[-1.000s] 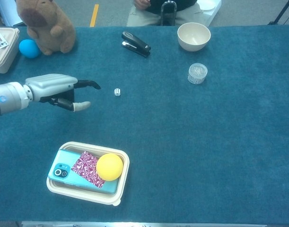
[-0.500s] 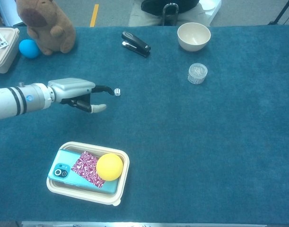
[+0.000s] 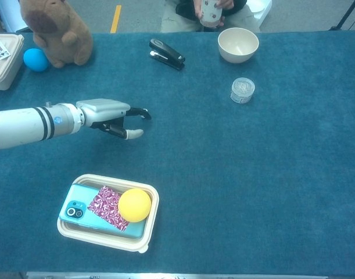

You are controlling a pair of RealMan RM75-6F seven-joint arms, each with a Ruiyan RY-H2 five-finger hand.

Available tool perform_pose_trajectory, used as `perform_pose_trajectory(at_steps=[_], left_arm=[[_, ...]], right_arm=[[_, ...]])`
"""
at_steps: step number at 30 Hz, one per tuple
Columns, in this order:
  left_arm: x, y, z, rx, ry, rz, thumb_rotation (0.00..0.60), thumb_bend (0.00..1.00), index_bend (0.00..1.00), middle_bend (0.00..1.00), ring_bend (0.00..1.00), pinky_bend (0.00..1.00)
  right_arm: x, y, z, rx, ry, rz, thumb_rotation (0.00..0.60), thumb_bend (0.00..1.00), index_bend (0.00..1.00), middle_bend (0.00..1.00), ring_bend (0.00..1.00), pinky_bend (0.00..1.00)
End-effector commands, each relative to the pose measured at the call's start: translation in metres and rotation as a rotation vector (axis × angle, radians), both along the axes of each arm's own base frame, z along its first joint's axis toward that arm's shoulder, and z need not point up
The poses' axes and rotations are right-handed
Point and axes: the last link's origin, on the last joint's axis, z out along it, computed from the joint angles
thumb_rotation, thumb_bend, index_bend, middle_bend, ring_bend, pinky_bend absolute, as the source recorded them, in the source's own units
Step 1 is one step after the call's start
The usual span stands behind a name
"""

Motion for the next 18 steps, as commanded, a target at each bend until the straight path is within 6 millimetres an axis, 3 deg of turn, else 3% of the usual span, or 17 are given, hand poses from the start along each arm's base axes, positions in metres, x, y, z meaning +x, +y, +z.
perform_pose_trajectory(at_steps=[1, 18], left_arm=[[-0.001, 0.002, -0.003, 0.000, 0.003, 0.012, 0.150, 0.36, 0.10, 1.00, 1.00, 1.00], [-0.006, 0.015, 0.010, 0.037, 0.033, 0.026, 0.155, 0.36, 0.10, 1.00, 1.00, 1.00]], right_arm=[[0.000, 0.000, 0.000, -0.001, 0.000, -0.001, 0.600, 0.29, 0.37, 0.23, 0.01, 0.06], [0.000, 0.000, 0.001, -0.003, -0.001, 0.000, 0.600, 0.29, 0.37, 0.23, 0.01, 0.06]])
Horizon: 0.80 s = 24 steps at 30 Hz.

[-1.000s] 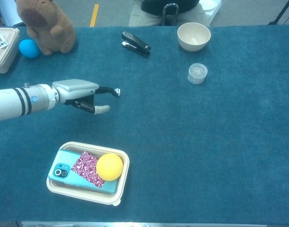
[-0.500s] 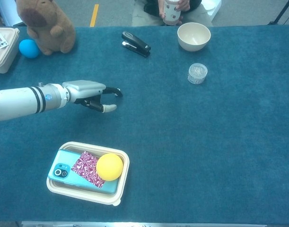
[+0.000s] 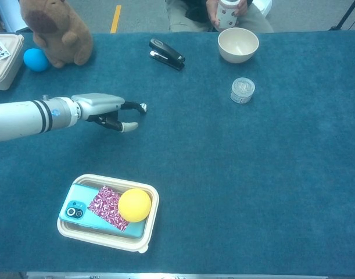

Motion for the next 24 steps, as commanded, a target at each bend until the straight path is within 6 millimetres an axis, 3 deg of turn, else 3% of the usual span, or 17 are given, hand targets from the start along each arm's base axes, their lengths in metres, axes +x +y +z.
perform_pose_trajectory(at_steps=[1, 24], left_arm=[[0.000, 0.002, 0.001, 0.004, 0.000, 0.002, 0.152, 0.36, 0.10, 1.00, 1.00, 1.00], [0.020, 0.020, 0.008, 0.060, -0.027, -0.019, 0.153, 0.36, 0.10, 1.00, 1.00, 1.00]], right_arm=[[0.000, 0.000, 0.000, -0.001, 0.000, 0.001, 0.600, 0.29, 0.37, 0.23, 0.01, 0.06], [-0.001, 0.001, 0.001, -0.006, -0.004, -0.007, 0.600, 0.29, 0.37, 0.23, 0.01, 0.06]])
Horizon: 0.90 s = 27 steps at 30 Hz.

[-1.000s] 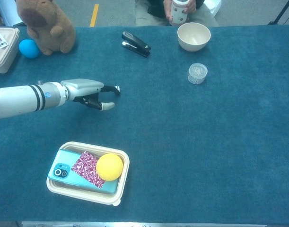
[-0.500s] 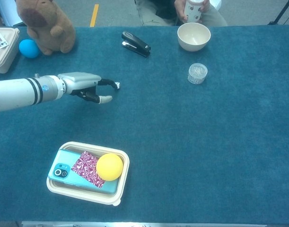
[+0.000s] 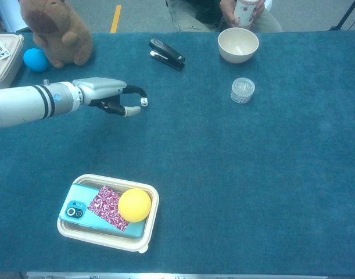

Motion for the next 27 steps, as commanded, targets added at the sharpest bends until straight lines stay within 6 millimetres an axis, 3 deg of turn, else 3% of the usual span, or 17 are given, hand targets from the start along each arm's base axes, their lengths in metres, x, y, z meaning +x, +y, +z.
perform_pose_trajectory(at_steps=[1, 8, 15, 27], left_arm=[[0.004, 0.001, -0.002, 0.003, -0.004, -0.007, 0.154, 0.36, 0.10, 1.00, 1.00, 1.00], [0.013, 0.008, -0.014, -0.001, -0.008, -0.011, 0.153, 0.36, 0.10, 1.00, 1.00, 1.00], [0.008, 0.019, -0.021, 0.008, 0.017, 0.016, 0.156, 0.36, 0.10, 1.00, 1.00, 1.00], [0.000, 0.014, -0.026, -0.013, 0.036, 0.041, 0.154, 0.36, 0.10, 1.00, 1.00, 1.00]], right_arm=[[0.000, 0.000, 0.000, 0.000, 0.000, 0.000, 0.600, 0.29, 0.37, 0.23, 0.01, 0.06], [-0.001, 0.002, 0.003, -0.007, 0.002, -0.008, 0.600, 0.29, 0.37, 0.23, 0.01, 0.06], [-0.003, 0.004, 0.005, -0.011, 0.005, -0.020, 0.600, 0.29, 0.37, 0.23, 0.01, 0.06], [-0.003, 0.005, 0.003, -0.007, 0.001, -0.018, 0.600, 0.29, 0.37, 0.23, 0.01, 0.06]])
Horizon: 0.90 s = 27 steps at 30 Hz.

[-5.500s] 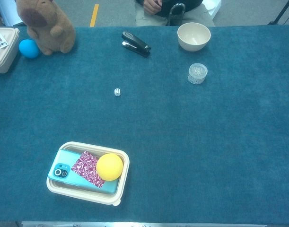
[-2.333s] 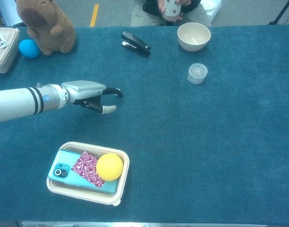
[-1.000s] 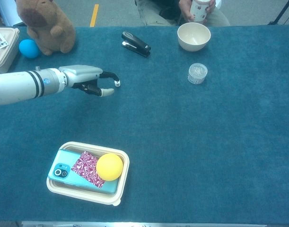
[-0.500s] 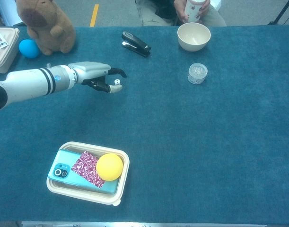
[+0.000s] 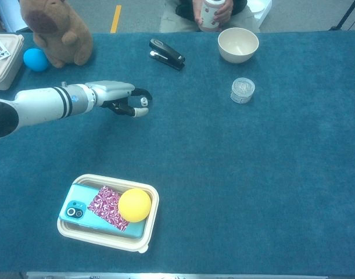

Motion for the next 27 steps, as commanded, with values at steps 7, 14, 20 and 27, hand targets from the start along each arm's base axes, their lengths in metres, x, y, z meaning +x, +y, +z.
perform_pose_trajectory(at_steps=[7, 14, 20, 27], left_arm=[[-0.002, 0.000, 0.004, 0.004, 0.006, 0.002, 0.153, 0.36, 0.10, 1.00, 1.00, 1.00], [-0.005, -0.005, 0.011, 0.002, 0.014, -0.004, 0.158, 0.36, 0.10, 1.00, 1.00, 1.00], [-0.011, -0.010, 0.019, 0.006, 0.022, -0.002, 0.157, 0.36, 0.10, 1.00, 1.00, 1.00], [-0.017, -0.014, 0.029, 0.018, 0.025, 0.003, 0.158, 0.36, 0.10, 1.00, 1.00, 1.00]], right_arm=[[-0.001, 0.001, 0.001, -0.002, 0.002, -0.005, 0.600, 0.29, 0.37, 0.23, 0.01, 0.06], [0.000, 0.001, 0.000, -0.001, 0.001, -0.001, 0.600, 0.29, 0.37, 0.23, 0.01, 0.06], [0.001, 0.002, 0.000, 0.000, 0.000, 0.003, 0.600, 0.29, 0.37, 0.23, 0.01, 0.06], [0.003, 0.003, 0.000, -0.001, -0.002, 0.010, 0.600, 0.29, 0.37, 0.23, 0.01, 0.06]])
